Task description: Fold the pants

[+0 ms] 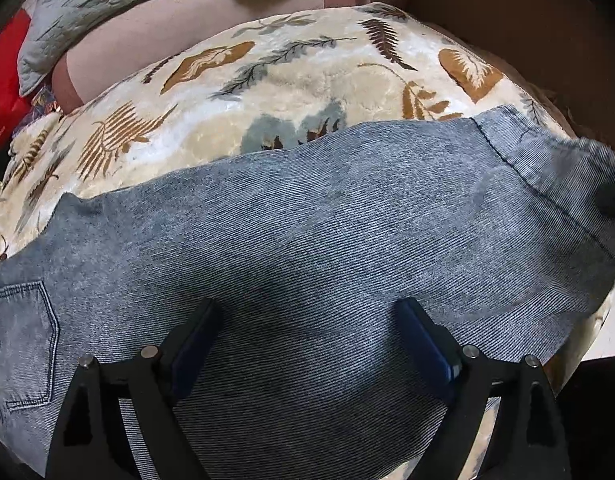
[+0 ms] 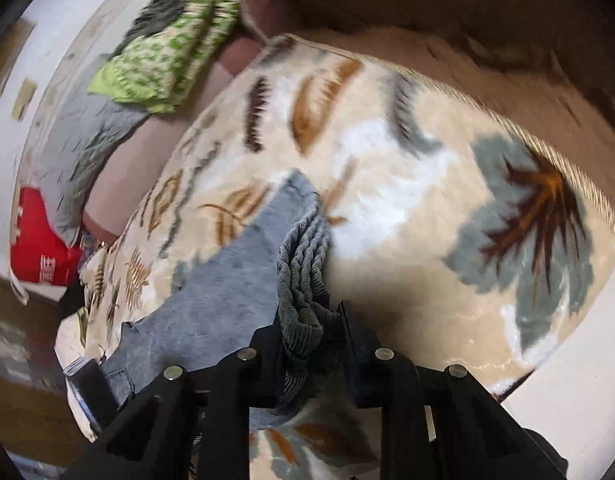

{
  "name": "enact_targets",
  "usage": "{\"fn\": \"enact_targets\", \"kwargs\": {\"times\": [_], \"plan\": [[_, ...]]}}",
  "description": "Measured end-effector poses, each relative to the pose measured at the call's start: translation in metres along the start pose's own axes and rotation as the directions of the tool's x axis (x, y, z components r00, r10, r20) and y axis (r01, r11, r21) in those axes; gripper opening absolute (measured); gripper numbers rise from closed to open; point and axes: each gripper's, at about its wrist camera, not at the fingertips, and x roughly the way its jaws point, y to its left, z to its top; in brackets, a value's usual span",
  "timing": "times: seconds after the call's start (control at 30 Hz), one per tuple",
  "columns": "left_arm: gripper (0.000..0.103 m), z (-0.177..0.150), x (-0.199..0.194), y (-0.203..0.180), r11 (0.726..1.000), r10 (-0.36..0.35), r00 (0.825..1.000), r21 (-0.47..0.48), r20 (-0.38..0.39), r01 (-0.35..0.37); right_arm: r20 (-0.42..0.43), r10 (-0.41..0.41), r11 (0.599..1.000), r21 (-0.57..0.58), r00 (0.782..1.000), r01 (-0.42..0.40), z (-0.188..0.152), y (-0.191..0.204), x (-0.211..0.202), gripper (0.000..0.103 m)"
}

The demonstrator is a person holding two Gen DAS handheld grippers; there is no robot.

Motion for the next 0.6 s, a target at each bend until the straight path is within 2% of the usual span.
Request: {"fn": "enact_targets", "kwargs": {"times": [0.27, 0.47, 0.53, 0.6], "plan": [[0.092, 0.003, 0.002, 0.003, 1.0, -0.027, 1.0, -0.012, -0.008, 0.026, 0.002, -0.005, 0.997, -0.074, 1.0, 0.005, 0.001, 0.033, -0.006, 0.024], [0.091, 0.003, -0.013, 0.024, 0.989, -0.122, 0.993, -0.084, 0.001, 0.122, 0.017, 0.004, 0.989, -0.147, 1.0, -0.002, -0.002, 0.061, -0.012, 0.024], [0.091, 0.002, -0.031, 0.042, 0.98, -0.15, 0.988, -0.123, 0.048, 0.155, 0.028, 0.02, 0.984, -0.176, 0.999, -0.015, -0.004, 0.073, -0.016, 0.024], [0.091, -0.001, -0.056, 0.069, 0.973, -0.141, 0.983, -0.168, 0.122, 0.16, 0.045, 0.031, 0.978, -0.21, 0.999, -0.021, -0.007, 0.083, -0.02, 0.024]]}}
